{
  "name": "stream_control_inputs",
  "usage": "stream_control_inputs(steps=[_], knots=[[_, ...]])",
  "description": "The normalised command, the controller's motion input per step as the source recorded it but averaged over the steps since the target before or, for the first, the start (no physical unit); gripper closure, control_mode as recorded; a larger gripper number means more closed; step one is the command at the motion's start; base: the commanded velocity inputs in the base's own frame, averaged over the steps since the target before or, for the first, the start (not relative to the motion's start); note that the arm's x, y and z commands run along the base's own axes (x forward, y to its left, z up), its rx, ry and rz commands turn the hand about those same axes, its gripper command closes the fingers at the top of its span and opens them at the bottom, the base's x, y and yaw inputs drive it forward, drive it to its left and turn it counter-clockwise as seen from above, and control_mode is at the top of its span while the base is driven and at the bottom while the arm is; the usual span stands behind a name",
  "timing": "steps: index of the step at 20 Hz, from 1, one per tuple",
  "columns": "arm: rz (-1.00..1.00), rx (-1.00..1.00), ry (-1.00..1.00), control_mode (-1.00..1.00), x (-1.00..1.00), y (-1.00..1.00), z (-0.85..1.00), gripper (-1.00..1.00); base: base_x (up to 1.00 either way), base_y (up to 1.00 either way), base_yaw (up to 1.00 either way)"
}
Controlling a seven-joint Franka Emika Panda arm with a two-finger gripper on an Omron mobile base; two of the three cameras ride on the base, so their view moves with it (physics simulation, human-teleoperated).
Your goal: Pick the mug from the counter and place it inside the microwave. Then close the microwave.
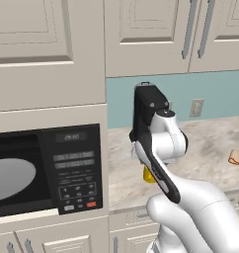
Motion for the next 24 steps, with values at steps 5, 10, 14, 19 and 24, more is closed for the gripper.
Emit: stream_control_inputs(steps=[5, 10, 14, 19, 24], knots=[[-0.07, 0.0, 0.0, -1.0, 0.0, -0.01, -0.22, -1.0, 0.0, 0.0, 0.0], [-0.09, 0.0, 0.0, -1.0, 0.04, -0.02, -0.2, -1.0, 0.0, 0.0, 0.0], [-0.1, 0.0, 0.0, -1.0, 0.12, -0.02, -0.31, -1.0, 0.0, 0.0, 0.0], [-0.06, 0.0, 0.0, -1.0, 0.04, 0.0, -0.2, -1.0, 0.0, 0.0, 0.0], [0.0, 0.0, 0.0, -1.0, 0.16, 0.0, -0.09, -1.0, 0.0, 0.0, 0.0]])
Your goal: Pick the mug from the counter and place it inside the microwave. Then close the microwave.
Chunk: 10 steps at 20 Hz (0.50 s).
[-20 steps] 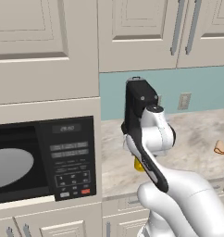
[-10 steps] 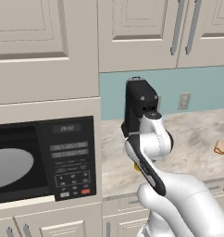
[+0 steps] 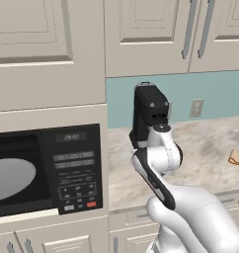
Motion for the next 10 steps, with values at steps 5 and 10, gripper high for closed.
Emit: stream_control_inputs(steps=[5, 10], knots=[[0.0, 0.0, 0.0, -1.0, 0.34, 0.0, -0.03, -1.0, 0.0, 0.0, 0.0], [0.0, 0.0, 0.0, -1.0, 0.05, 0.0, -0.02, -1.0, 0.0, 0.0, 0.0]])
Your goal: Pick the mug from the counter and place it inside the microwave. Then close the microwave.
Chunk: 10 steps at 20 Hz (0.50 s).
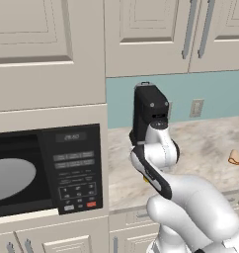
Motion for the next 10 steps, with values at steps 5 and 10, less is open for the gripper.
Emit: stream_control_inputs(steps=[5, 10], knots=[[0.0, 0.0, 0.0, -1.0, -0.2, 0.0, -0.15, -1.0, 0.0, 0.0, 0.0], [0.0, 0.0, 0.0, -1.0, -0.27, 0.0, -0.06, -1.0, 0.0, 0.0, 0.0]])
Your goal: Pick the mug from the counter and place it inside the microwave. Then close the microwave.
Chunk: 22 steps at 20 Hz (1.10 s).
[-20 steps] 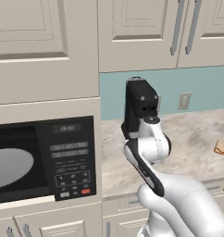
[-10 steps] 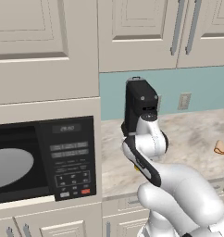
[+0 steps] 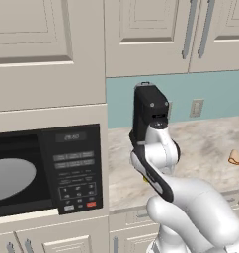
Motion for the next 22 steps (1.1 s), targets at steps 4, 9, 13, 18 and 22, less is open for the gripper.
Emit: stream_control_inputs(steps=[4, 9, 13, 18, 22], knots=[[0.0, 0.0, 0.0, -1.0, 0.0, 0.0, -0.08, -1.0, 0.0, 0.0, 0.0], [0.0, 0.0, 0.0, -1.0, -0.04, 0.0, -0.14, -1.0, 0.0, 0.0, 0.0], [0.0, 0.0, -0.01, -1.0, 0.0, 0.0, -0.12, -1.0, 0.0, 0.0, 0.0], [0.0, 0.0, 0.0, -1.0, 0.0, -0.02, -0.12, -1.0, 0.0, 0.0, 0.0], [0.0, 0.0, 0.0, -1.0, 0.0, -0.17, -0.11, -1.0, 0.0, 0.0, 0.0]])
